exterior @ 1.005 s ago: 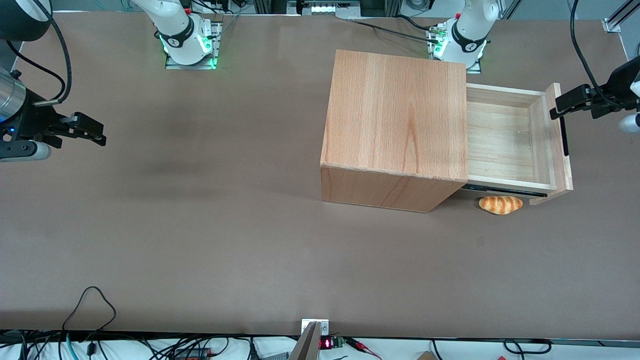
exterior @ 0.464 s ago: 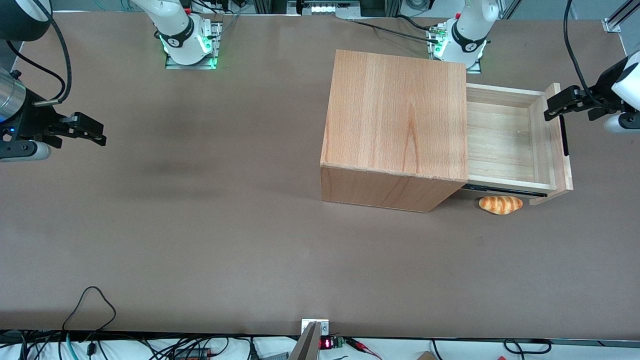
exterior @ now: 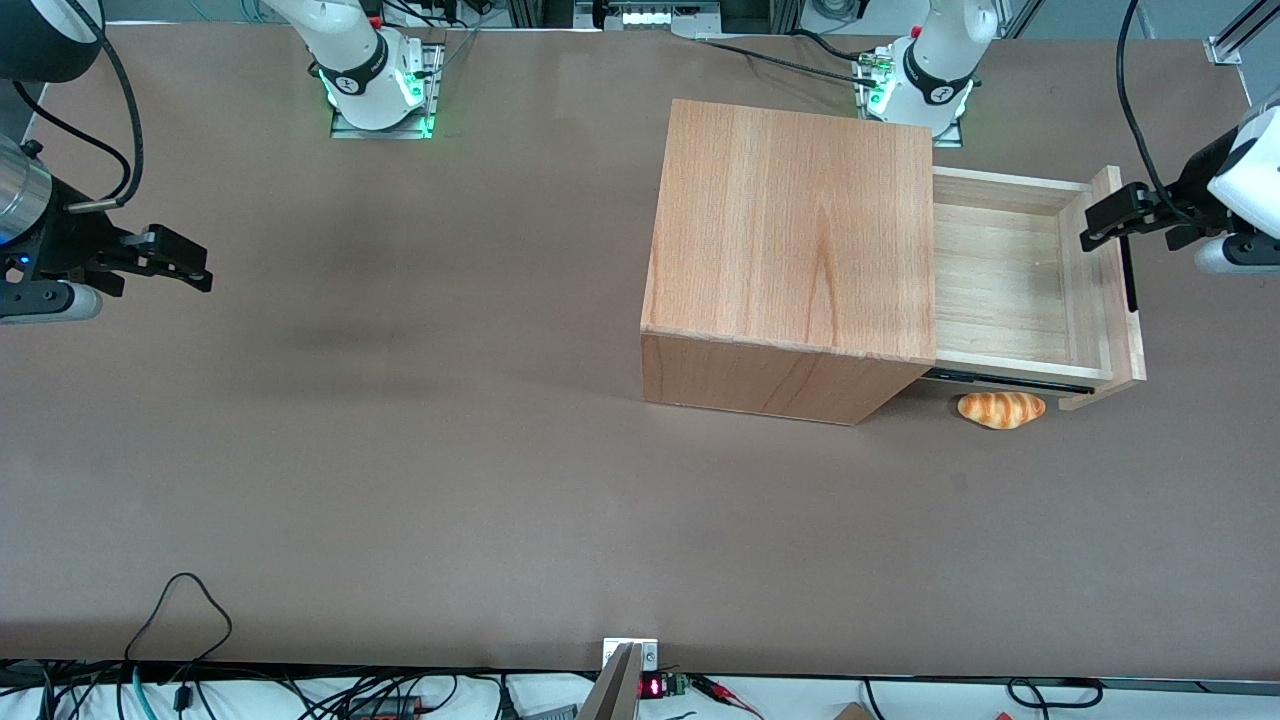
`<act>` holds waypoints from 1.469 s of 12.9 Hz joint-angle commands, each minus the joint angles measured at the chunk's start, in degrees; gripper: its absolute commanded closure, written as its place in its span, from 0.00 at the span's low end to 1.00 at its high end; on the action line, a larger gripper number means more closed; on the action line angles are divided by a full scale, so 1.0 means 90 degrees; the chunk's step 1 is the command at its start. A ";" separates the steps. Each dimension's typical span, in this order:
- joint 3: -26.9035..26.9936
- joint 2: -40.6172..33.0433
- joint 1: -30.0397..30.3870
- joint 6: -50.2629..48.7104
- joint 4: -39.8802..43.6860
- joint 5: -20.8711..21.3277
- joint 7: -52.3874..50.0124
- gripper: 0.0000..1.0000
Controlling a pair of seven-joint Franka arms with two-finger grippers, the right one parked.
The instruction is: Open top drawer with left arm
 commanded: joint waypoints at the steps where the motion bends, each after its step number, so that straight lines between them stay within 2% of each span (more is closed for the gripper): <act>1: 0.0036 -0.0309 -0.0024 0.0142 -0.0292 0.0137 0.0077 0.00; 5: 0.0075 -0.0055 -0.0033 0.0005 0.0167 0.0137 -0.0011 0.00; 19: 0.0075 0.0013 -0.0033 0.0308 0.0207 0.0118 0.0107 0.00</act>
